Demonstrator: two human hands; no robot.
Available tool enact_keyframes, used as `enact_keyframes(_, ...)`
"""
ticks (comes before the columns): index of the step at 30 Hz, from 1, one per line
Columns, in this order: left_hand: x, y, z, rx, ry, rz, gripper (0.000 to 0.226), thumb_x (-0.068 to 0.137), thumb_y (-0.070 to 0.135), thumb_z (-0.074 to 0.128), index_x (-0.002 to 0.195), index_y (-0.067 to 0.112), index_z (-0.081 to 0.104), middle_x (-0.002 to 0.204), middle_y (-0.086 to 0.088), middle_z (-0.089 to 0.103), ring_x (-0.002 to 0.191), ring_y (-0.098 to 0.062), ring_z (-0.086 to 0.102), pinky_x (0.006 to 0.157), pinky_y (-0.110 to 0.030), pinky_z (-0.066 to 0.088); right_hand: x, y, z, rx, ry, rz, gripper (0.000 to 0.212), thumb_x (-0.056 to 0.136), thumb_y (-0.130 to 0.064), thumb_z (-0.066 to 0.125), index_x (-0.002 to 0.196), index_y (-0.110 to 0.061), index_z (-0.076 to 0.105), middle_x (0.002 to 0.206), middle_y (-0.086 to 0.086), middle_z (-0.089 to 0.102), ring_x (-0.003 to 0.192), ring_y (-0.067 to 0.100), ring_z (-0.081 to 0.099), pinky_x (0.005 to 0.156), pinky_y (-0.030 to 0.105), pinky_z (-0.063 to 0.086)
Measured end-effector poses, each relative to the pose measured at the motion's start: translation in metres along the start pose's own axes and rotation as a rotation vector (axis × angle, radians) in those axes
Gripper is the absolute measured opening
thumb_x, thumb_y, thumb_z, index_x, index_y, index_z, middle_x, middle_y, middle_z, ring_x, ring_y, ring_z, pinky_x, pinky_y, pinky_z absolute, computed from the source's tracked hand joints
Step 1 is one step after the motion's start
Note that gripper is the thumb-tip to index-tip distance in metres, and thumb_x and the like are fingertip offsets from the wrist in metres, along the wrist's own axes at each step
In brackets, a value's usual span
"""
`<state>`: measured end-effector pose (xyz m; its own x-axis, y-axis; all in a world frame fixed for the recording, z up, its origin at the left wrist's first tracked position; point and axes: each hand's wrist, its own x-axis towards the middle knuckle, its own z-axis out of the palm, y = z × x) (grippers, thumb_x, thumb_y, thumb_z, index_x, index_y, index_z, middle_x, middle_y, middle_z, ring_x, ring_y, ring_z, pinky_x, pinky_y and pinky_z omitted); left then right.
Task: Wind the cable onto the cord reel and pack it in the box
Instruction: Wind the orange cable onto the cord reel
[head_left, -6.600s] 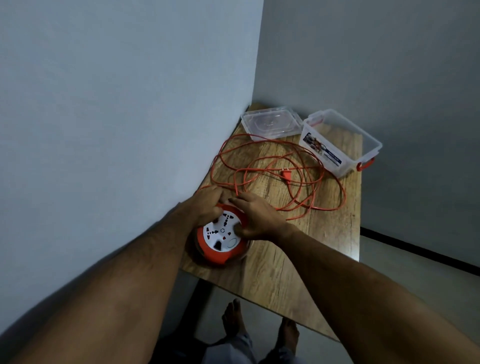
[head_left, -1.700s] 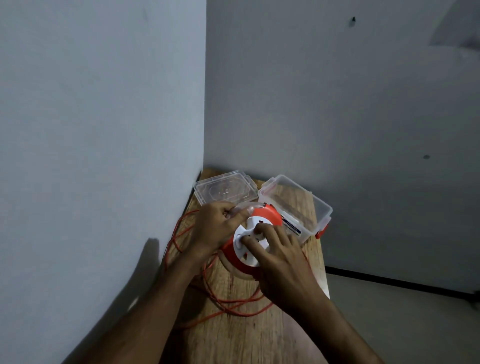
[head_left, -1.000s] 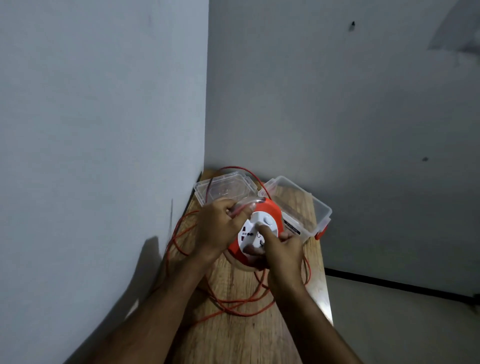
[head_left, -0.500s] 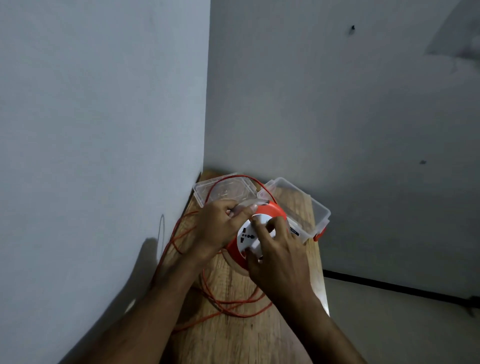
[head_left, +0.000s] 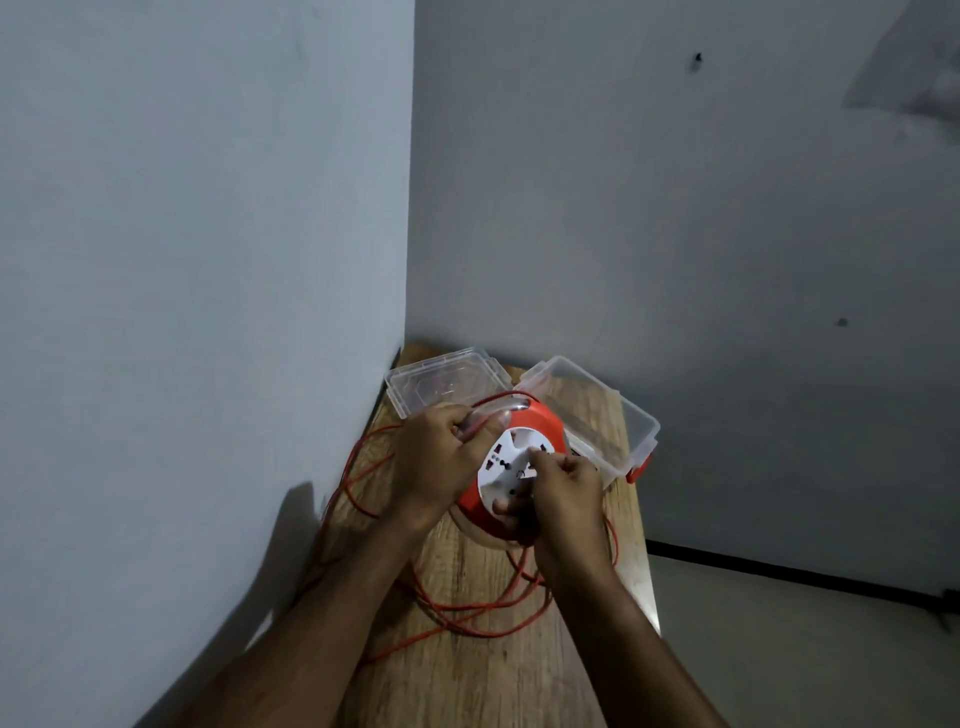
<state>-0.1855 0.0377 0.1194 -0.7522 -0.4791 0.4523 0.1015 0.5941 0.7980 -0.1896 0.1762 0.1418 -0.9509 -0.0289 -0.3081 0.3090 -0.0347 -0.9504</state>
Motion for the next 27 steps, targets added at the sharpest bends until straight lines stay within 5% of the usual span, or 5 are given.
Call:
enact_keyframes(3, -0.001, -0.005, -0.002, -0.043, -0.016, -0.038, 0.040, 0.090, 0.051, 0.071, 0.073, 0.016, 0.075, 0.062, 0.007, 0.068, 0.059, -0.009, 0.063, 0.049, -0.022, 0.045, -0.018, -0.008, -0.012, -0.477, 0.071, -0.671, 0.013, 0.094, -0.021, 0.069, 0.105, -0.014, 0.066, 0.089, 0.004, 0.075, 0.071, 0.014, 0.073, 0.060, 0.028, 0.061)
enact_keyframes(6, 0.000, -0.006, -0.005, -0.076, -0.056, -0.061, 0.036, 0.090, 0.049, 0.071, 0.071, 0.019, 0.073, 0.059, 0.012, 0.065, 0.063, -0.006, 0.065, 0.049, -0.012, 0.042, -0.024, -0.002, -0.020, -1.104, 0.094, -1.137, 0.038, 0.078, -0.021, 0.081, 0.114, -0.017, 0.069, 0.110, 0.005, 0.071, 0.085, 0.020, 0.070, 0.065, 0.021, 0.050)
enact_keyframes(11, -0.001, 0.003, -0.002, -0.071, -0.061, -0.042, 0.034, 0.088, 0.058, 0.066, 0.074, 0.027, 0.070, 0.060, 0.021, 0.060, 0.068, 0.000, 0.065, 0.053, -0.007, 0.041, -0.024, 0.009, -0.018, -1.370, 0.108, -0.922, 0.066, 0.071, -0.046, 0.078, 0.129, -0.019, 0.060, 0.118, 0.011, 0.064, 0.089, 0.028, 0.069, 0.063, 0.032, 0.058)
enact_keyframes(18, -0.003, 0.006, -0.004, -0.060, -0.064, 0.003, 0.029, 0.090, 0.050, 0.071, 0.076, 0.024, 0.072, 0.061, 0.023, 0.058, 0.066, 0.003, 0.063, 0.053, -0.005, 0.037, -0.014, 0.005, -0.014, -1.168, 0.042, -0.775, 0.064, 0.078, -0.050, 0.076, 0.132, -0.020, 0.059, 0.129, 0.005, 0.064, 0.106, 0.025, 0.068, 0.079, 0.033, 0.059)
enact_keyframes(27, 0.000, 0.006, -0.005, 0.062, -0.012, 0.068, 0.035, 0.088, 0.050, 0.073, 0.087, 0.015, 0.079, 0.078, 0.004, 0.075, 0.059, 0.007, 0.056, 0.055, 0.000, 0.038, -0.016, 0.006, 0.002, -0.687, 0.126, -0.553, 0.042, 0.084, -0.037, 0.079, 0.105, -0.020, 0.048, 0.092, -0.013, 0.059, 0.080, 0.003, 0.063, 0.058, 0.004, 0.046)
